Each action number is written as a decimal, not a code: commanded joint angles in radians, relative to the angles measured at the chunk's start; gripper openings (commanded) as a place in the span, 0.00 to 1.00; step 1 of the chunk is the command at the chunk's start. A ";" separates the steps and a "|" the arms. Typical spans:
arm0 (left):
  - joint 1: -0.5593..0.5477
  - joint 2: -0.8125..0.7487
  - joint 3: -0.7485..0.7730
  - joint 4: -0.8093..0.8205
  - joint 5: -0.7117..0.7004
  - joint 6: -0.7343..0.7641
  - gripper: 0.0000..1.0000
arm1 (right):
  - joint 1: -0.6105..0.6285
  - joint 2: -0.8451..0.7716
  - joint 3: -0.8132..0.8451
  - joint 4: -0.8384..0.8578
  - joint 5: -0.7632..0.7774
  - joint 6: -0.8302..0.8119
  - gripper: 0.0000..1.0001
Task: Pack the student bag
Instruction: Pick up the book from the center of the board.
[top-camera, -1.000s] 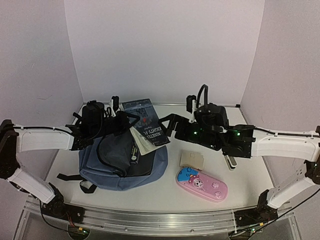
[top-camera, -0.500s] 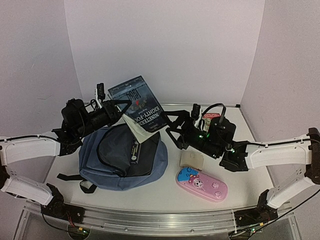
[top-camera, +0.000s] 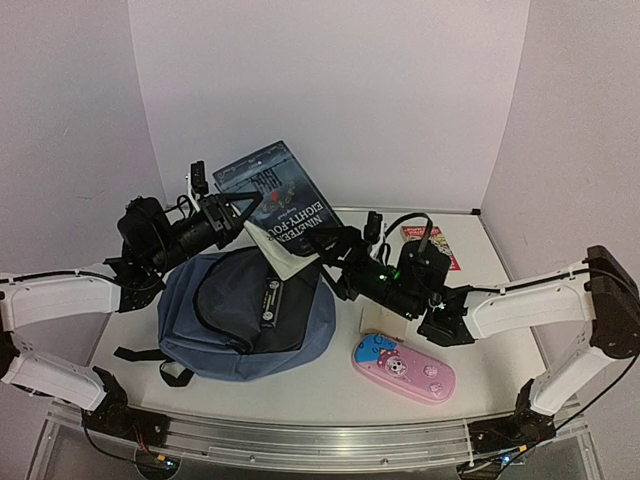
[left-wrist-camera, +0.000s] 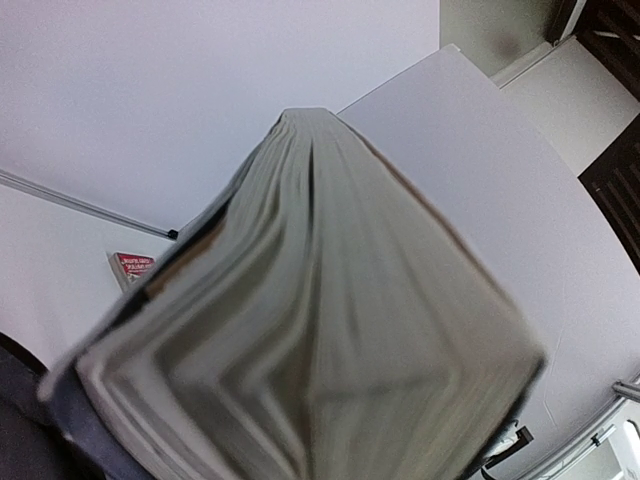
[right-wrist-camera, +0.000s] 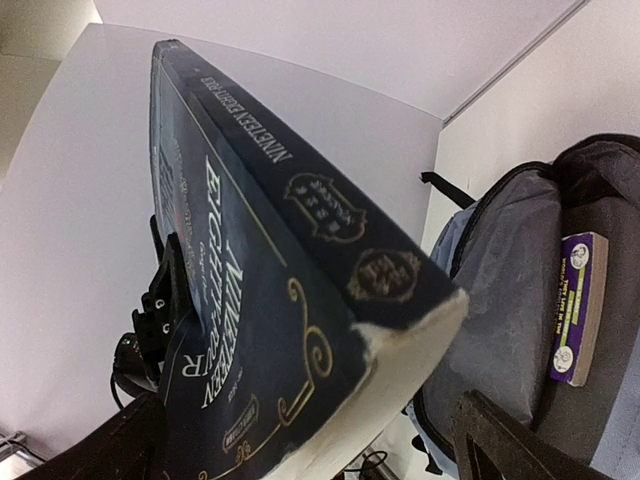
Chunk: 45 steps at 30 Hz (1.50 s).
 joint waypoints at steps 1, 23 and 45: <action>-0.001 -0.010 0.010 0.227 0.020 -0.057 0.00 | 0.006 0.031 0.074 0.102 -0.015 -0.070 0.96; -0.003 0.037 0.028 0.087 0.059 -0.072 0.38 | 0.024 0.015 0.041 0.334 0.111 -0.192 0.00; 0.308 -0.103 0.064 -1.034 0.202 0.169 1.00 | -0.194 -0.404 0.129 -0.666 0.182 -0.447 0.00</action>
